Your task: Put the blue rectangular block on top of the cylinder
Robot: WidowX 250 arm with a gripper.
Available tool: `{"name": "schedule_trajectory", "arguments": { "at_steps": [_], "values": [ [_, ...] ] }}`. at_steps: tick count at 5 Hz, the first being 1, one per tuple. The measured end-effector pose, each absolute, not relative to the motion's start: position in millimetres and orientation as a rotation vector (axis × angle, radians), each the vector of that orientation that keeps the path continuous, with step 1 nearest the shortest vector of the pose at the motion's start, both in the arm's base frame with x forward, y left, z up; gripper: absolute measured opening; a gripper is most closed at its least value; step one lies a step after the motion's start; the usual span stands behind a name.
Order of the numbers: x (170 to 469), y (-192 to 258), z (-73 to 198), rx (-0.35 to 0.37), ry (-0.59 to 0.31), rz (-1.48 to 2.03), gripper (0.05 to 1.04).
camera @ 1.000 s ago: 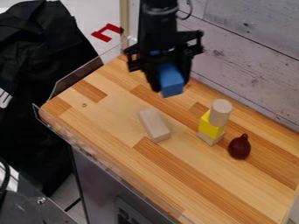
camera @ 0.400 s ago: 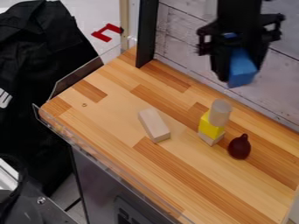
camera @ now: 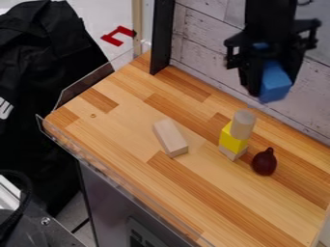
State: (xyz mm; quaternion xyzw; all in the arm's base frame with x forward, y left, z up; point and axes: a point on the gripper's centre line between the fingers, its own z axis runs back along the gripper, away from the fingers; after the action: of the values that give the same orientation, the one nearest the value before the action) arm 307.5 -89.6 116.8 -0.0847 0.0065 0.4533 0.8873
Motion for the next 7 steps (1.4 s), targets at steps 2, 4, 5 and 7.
{"name": "schedule_trajectory", "arguments": {
  "at_steps": [2,4,5,7],
  "values": [
    [303,-85,97,-0.144,0.062,0.955,0.586],
    [306,-85,90,-0.116,0.084,0.936,0.586],
    [307,-83,84,-0.085,0.104,0.925,0.586],
    [308,-78,77,-0.083,0.115,0.926,0.586]
  ]
}}
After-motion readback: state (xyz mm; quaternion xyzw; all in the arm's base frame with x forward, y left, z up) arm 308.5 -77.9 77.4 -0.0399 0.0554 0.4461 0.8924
